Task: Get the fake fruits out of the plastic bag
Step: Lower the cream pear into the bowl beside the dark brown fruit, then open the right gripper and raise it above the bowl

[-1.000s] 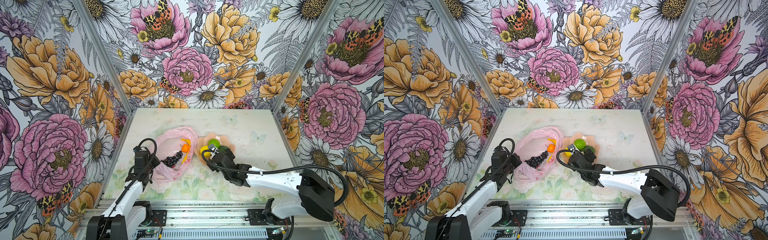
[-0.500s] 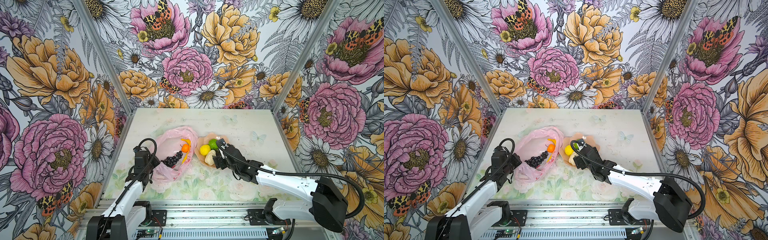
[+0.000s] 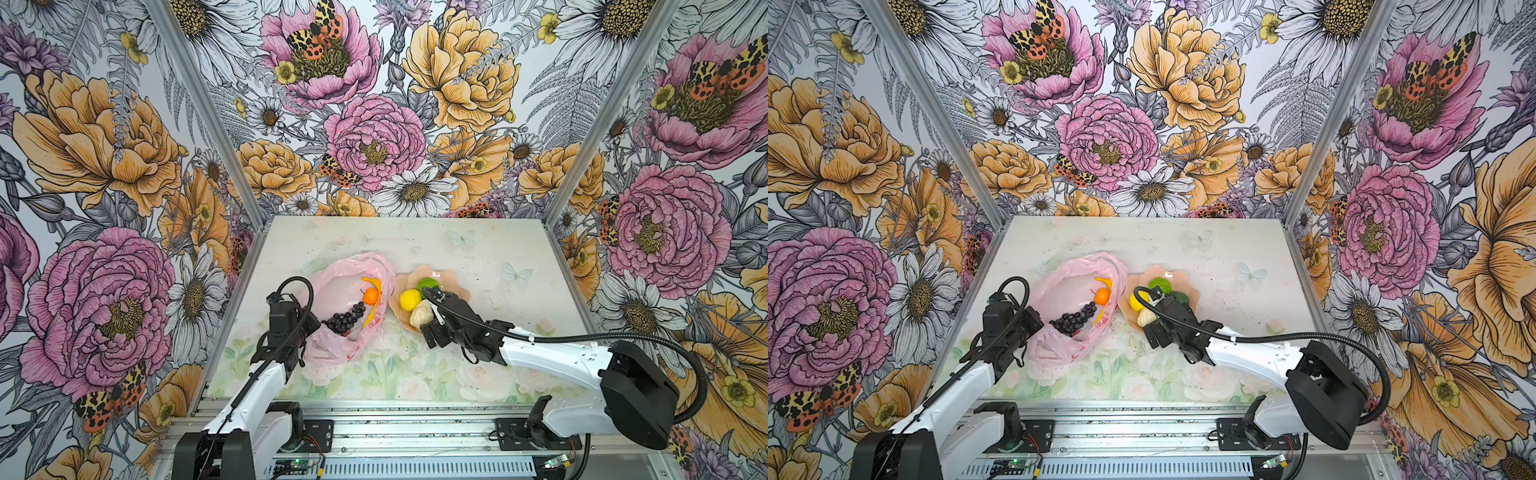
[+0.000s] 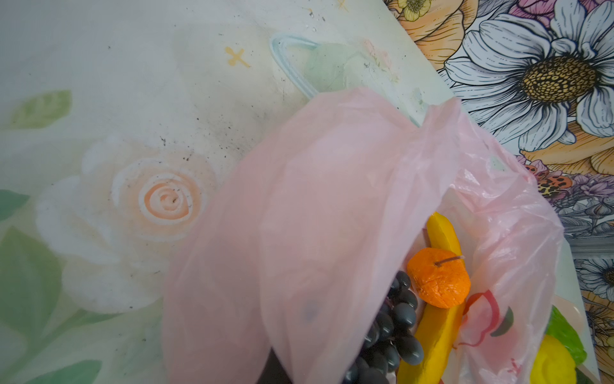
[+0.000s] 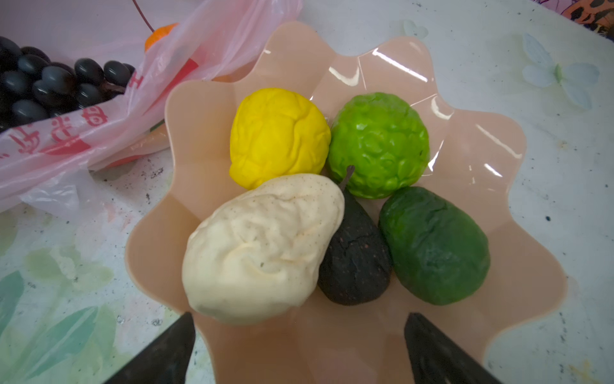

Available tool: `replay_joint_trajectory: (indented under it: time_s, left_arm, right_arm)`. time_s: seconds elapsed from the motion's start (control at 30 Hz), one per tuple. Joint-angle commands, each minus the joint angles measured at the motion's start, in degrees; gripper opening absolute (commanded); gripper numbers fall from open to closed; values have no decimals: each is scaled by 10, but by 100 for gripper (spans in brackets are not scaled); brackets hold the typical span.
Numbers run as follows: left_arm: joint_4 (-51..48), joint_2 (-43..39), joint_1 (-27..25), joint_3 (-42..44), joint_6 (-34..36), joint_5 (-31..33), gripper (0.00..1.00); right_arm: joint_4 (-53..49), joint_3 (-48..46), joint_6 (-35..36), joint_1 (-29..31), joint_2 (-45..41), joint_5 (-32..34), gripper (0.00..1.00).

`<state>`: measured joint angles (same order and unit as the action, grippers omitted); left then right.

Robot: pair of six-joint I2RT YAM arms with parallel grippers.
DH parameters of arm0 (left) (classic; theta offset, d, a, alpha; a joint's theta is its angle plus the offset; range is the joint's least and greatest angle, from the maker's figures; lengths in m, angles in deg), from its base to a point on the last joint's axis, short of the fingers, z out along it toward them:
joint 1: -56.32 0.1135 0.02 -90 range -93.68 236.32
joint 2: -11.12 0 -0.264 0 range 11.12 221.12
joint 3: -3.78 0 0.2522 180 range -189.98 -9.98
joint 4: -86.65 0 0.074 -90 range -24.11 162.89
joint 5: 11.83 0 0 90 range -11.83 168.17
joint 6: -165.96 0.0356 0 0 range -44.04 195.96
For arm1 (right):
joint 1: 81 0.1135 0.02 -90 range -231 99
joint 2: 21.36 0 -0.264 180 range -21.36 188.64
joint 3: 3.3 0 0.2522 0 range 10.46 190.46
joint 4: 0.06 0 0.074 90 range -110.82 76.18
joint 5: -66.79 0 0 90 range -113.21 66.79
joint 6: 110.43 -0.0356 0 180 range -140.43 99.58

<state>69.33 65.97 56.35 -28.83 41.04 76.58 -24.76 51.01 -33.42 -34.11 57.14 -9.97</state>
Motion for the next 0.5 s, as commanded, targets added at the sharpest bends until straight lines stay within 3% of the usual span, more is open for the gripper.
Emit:
replay_joint_trajectory:
  time_s: [0.0, 0.47]
  left_arm:
    - [13, -3, 0, -1, 13, 0, 0]
    - [12, -4, 0, 0, 13, -1, 0]
  right_arm:
    - [-2, 18, 5, 2, 16, 21, 100]
    - [-2, 57, -2, -5, 82, 103, 99]
